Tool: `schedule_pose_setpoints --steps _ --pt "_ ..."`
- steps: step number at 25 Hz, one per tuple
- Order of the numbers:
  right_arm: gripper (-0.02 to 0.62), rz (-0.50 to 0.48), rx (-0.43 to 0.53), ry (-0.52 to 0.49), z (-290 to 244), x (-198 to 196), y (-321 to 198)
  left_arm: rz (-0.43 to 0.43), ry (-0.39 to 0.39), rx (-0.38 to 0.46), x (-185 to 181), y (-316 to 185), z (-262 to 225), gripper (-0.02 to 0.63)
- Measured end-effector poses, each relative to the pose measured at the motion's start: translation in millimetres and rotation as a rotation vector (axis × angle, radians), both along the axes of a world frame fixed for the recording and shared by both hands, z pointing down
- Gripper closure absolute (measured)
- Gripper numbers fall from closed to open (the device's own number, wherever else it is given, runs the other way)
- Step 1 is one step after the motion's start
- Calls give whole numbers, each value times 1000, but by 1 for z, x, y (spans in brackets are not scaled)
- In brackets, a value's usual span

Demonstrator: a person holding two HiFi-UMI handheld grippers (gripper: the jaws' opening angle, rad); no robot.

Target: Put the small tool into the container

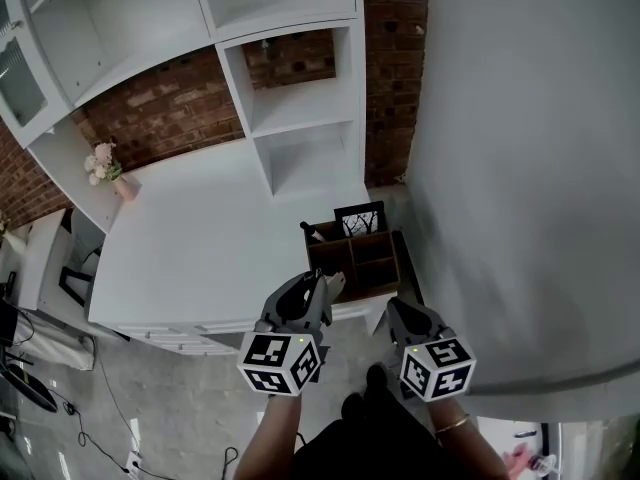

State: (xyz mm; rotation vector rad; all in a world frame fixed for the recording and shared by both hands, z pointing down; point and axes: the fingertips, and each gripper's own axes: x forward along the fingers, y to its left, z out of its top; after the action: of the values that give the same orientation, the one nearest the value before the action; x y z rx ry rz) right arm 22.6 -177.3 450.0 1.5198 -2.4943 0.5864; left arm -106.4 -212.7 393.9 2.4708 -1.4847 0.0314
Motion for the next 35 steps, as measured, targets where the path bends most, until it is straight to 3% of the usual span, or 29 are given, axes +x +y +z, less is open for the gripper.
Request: schedule_pose_setpoints --steps 17,35 --pt "591 -39 -4 -7 2 19 -84 -48 -7 16 13 -84 -7 537" --pt "591 -57 -24 -19 10 21 -95 -78 -40 -38 16 -80 31 537"
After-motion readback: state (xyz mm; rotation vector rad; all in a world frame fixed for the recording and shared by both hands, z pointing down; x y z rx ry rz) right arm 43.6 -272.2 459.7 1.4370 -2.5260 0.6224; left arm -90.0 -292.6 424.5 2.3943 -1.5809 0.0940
